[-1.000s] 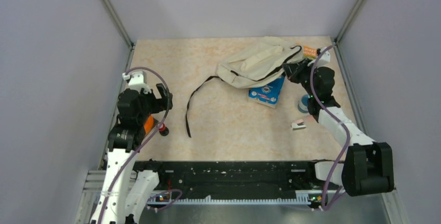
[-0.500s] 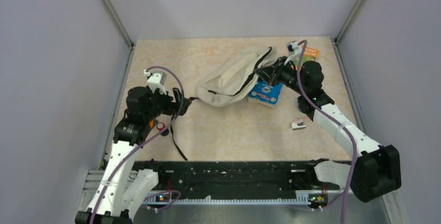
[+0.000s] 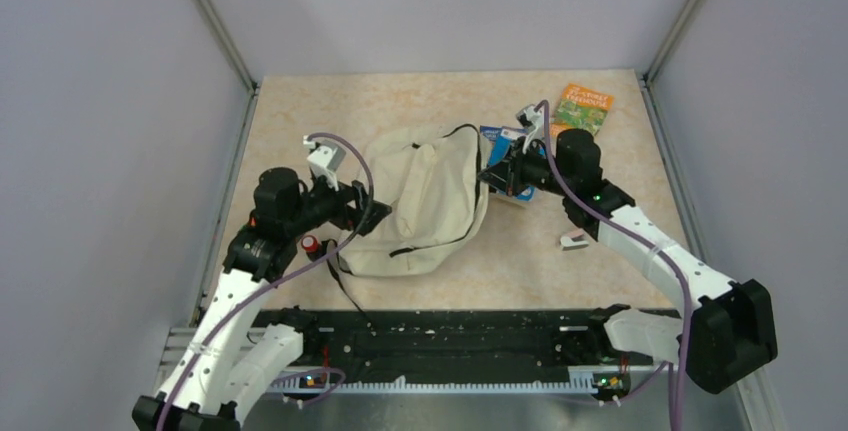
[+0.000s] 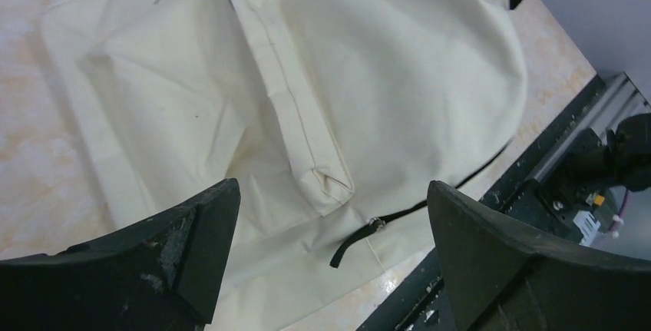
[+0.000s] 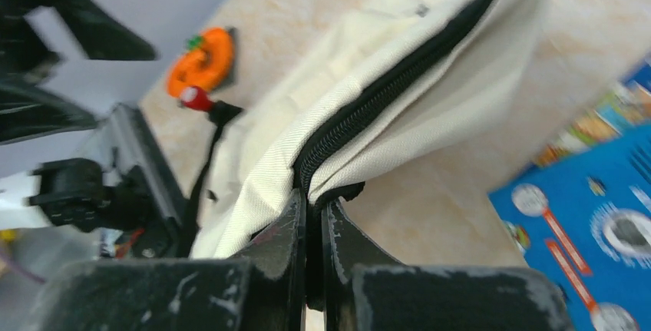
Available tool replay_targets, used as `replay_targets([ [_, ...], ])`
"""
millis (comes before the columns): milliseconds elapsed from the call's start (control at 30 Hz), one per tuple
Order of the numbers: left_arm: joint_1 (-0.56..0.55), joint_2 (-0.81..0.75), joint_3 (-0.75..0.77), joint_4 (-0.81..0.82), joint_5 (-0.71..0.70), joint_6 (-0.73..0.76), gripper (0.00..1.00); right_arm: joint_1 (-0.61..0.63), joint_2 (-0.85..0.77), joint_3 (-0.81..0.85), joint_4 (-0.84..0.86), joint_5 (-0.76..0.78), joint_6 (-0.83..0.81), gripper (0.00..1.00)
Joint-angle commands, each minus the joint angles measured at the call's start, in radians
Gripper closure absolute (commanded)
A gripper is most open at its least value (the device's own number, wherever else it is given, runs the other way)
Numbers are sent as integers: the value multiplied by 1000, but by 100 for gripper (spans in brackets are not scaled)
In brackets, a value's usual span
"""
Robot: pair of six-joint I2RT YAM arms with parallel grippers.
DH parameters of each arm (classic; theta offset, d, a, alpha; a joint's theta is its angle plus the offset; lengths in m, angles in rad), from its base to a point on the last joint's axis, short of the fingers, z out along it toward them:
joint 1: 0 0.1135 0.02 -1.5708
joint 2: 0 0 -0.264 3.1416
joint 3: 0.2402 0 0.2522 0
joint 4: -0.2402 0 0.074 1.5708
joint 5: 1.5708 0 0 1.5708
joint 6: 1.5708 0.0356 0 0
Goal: Pack the student bag
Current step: Place the student bag at the center of the board.
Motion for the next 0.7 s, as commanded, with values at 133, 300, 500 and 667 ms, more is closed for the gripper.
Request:
replay_targets([
  [133,-101,71,-9,36,1,38,3,7,15,8,-149,399,-110,89],
  [300,-119,105,0,9,-69,41,3,7,45,3,-139,490,-66,29],
  [500,-128,126,-1,3,-97,35,3,7,-11,-24,-193,632,-26,17],
  [667,-146,160,10,-22,-136,35,4,7,-106,-116,-181,570,59,17],
])
